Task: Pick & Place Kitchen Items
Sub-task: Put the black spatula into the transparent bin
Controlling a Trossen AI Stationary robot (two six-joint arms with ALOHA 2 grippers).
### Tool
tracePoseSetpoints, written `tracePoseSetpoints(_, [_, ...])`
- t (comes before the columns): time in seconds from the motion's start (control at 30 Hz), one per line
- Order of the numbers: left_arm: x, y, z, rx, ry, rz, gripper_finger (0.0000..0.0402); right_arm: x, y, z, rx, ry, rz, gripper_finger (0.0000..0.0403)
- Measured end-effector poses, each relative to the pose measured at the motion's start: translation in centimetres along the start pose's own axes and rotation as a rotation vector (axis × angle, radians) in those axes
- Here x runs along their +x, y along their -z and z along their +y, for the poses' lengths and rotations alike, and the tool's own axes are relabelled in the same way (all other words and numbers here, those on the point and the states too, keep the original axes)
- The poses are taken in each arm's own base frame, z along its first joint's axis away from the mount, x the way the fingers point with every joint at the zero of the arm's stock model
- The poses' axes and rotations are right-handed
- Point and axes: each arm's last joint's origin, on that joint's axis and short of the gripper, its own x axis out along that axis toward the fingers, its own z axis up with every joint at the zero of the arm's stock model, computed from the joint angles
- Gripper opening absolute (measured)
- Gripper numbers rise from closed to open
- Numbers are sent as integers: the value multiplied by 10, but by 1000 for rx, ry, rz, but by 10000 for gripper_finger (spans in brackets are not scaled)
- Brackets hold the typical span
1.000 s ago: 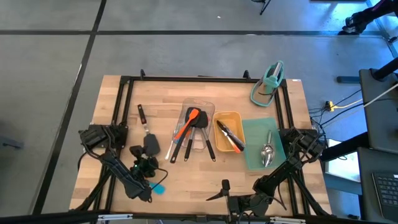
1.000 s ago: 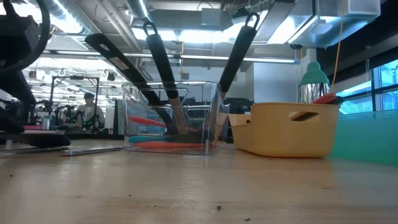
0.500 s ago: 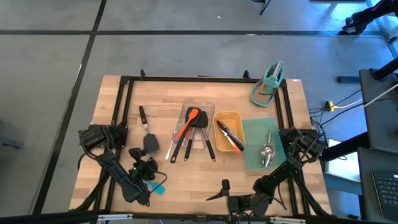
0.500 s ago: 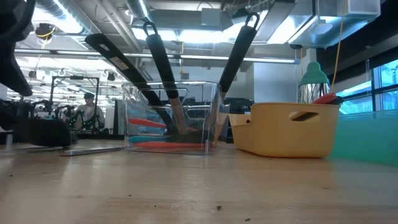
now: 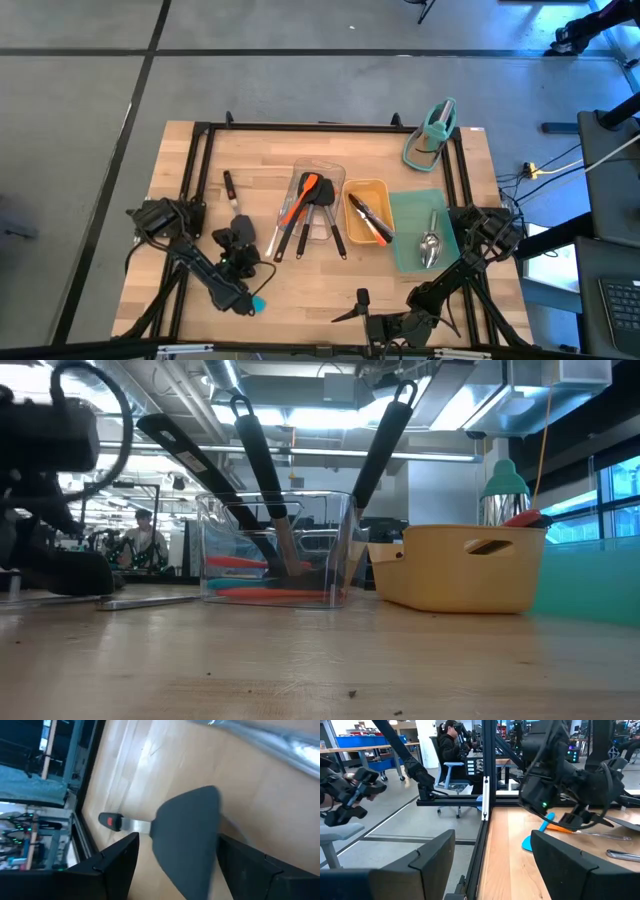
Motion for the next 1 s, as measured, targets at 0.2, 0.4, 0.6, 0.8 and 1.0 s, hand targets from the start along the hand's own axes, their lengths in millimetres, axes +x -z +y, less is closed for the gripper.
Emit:
tracePoseSetpoints(0.2, [14,2,3,16,-37,25,249,0,0,0,0,0,0,263])
tracePoseSetpoints(0.4, [24,4,4,8,-43,29,241,0,0,0,0,0,0,263])
tracePoseSetpoints(0.6, [30,7,3,-2,-34,44,180,0,0,0,0,0,0,263])
tracePoseSetpoints(0.8, [29,7,6,-13,-18,87,37,0,0,0,0,0,0,263])
tracePoseSetpoints(1.0, [20,5,14,5,-53,80,6,0,0,0,0,0,0,263])
